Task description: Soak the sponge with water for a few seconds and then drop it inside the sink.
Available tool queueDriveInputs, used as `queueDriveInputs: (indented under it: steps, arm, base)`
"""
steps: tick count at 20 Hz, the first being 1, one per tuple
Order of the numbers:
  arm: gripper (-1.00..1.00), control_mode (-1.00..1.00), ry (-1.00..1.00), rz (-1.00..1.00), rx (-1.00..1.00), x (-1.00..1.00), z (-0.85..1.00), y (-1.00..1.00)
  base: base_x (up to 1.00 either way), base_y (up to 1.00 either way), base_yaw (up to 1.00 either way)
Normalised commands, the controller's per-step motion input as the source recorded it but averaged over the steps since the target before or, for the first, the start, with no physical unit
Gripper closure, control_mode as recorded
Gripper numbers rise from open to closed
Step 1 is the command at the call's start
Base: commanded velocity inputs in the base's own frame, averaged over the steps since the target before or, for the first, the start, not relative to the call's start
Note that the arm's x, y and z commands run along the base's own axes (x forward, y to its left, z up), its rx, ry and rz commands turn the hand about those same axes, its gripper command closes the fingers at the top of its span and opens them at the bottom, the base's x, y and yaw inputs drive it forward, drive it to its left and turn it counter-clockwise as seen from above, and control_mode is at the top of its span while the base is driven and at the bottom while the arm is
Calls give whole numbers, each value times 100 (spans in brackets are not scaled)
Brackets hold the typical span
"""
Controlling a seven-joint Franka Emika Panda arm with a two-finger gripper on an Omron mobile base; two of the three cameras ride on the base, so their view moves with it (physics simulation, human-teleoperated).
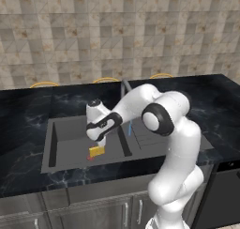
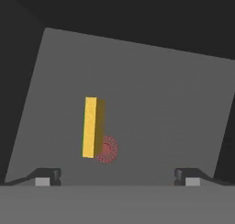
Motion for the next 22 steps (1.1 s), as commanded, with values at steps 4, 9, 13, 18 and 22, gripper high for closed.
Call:
queueDriveInputs:
  steps: [4,9,13,18,22]
  arm:
    - [-100,-100,0,3,0,-48,72,-4]
    - [-100,-100,-6,1,1,-59,50,-11]
    - [-100,-100,-14,0,7,-53,39,-44]
    - [-100,-100,-8,0,9,-35,40,-49]
    - [-100,-100,-7,0,10,-51,48,-30]
  base:
    - [0,0,0]
    - [0,0,0]
    - [0,0,0]
    - [0,0,0]
    - [0,0,0]
